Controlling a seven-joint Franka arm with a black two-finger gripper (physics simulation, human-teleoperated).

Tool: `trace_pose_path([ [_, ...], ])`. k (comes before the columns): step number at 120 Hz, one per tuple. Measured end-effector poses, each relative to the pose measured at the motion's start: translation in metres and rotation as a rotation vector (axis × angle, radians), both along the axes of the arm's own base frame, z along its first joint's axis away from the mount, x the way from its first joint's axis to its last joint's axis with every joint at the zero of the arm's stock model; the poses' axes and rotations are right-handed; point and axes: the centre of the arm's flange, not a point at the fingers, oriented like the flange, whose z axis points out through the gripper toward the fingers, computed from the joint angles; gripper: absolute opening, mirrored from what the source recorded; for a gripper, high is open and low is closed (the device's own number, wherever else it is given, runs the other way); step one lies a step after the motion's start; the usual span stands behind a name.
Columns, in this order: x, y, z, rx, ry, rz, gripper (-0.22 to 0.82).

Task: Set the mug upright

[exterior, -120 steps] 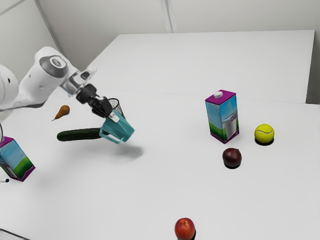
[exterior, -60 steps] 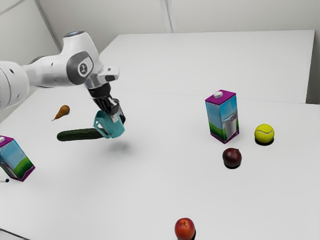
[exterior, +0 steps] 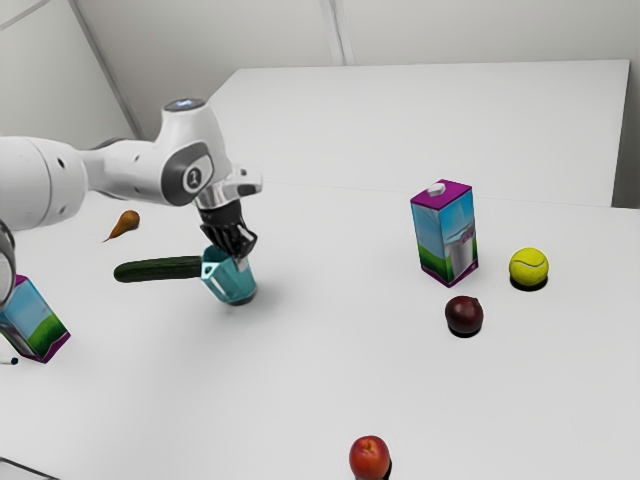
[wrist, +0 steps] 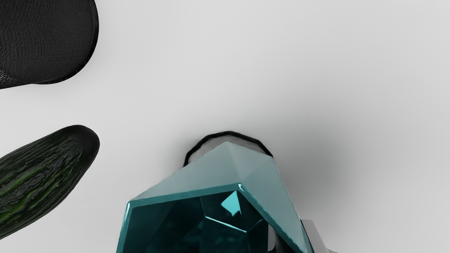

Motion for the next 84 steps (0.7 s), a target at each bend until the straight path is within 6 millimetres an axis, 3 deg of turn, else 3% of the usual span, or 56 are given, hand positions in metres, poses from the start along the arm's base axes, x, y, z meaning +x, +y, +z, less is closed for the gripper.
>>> trace_pose_path([
  [11,0.001,0.000,-0.004,0.000,0.001,0.022,-0.15],
  [29,0.002,-0.003,-0.003,-0.005,-0.006,0.045,0.19],
  [40,0.003,-0.004,0.007,-0.005,-0.022,0.056,0.33],
  [60,0.002,-0.011,0.061,-0.001,-0.100,0.063,0.48],
  [84,0.025,-0.010,0.145,-0.042,-0.164,0.101,0.56],
])
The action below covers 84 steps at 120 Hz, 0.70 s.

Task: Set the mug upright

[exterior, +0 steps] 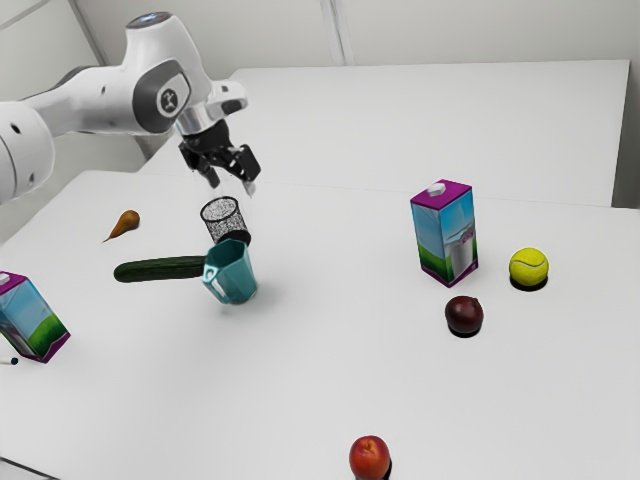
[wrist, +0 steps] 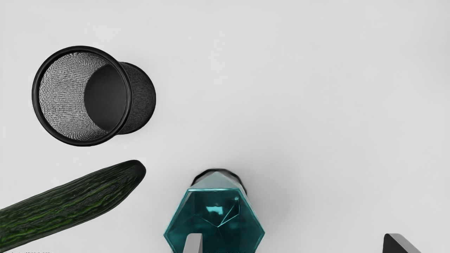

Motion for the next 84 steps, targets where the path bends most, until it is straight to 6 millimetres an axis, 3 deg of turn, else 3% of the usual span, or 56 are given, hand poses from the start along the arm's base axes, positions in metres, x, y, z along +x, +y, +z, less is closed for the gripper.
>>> trace_pose_path([
  [14,0.002,0.000,0.050,-0.015,-0.015,0.011,0.58],
  [35,-0.022,-0.004,0.096,-0.022,-0.002,0.017,0.59],
  [84,-0.036,-0.006,0.099,-0.036,0.070,0.027,0.60],
])
